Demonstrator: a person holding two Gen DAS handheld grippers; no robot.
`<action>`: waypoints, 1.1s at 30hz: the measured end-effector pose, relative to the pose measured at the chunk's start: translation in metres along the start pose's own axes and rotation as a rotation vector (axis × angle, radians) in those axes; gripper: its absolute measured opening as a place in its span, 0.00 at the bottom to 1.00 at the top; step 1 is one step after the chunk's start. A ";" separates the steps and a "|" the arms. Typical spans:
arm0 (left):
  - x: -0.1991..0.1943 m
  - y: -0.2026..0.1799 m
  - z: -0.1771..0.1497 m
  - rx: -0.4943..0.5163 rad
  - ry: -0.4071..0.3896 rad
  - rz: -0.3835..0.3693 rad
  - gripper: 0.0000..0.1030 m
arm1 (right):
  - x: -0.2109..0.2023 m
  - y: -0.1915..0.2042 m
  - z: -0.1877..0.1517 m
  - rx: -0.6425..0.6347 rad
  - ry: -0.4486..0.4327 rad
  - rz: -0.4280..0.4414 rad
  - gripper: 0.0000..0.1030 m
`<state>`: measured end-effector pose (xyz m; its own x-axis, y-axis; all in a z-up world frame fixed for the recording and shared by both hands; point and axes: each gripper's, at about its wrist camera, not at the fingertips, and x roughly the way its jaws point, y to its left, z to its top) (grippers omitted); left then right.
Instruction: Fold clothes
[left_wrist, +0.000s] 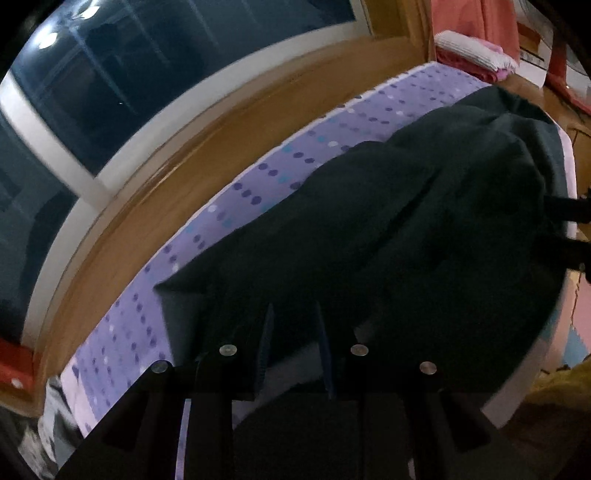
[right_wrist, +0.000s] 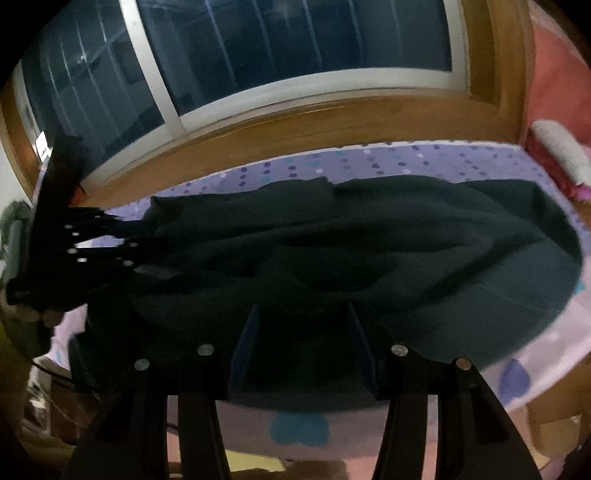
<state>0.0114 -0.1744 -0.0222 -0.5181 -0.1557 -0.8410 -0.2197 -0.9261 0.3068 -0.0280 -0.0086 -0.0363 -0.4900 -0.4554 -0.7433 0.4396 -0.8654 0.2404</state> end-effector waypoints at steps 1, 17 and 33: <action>0.006 0.002 0.003 0.007 0.010 0.006 0.23 | 0.005 -0.001 0.001 0.001 0.011 0.011 0.48; 0.051 0.010 -0.002 0.121 0.119 -0.178 0.23 | 0.041 -0.010 -0.006 0.110 0.073 0.017 0.51; 0.033 -0.010 0.012 0.187 0.069 -0.447 0.24 | 0.032 0.003 -0.022 0.217 0.019 -0.096 0.57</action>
<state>-0.0130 -0.1667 -0.0476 -0.2844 0.2143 -0.9344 -0.5560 -0.8309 -0.0213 -0.0263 -0.0210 -0.0732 -0.5063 -0.3667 -0.7805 0.2183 -0.9301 0.2953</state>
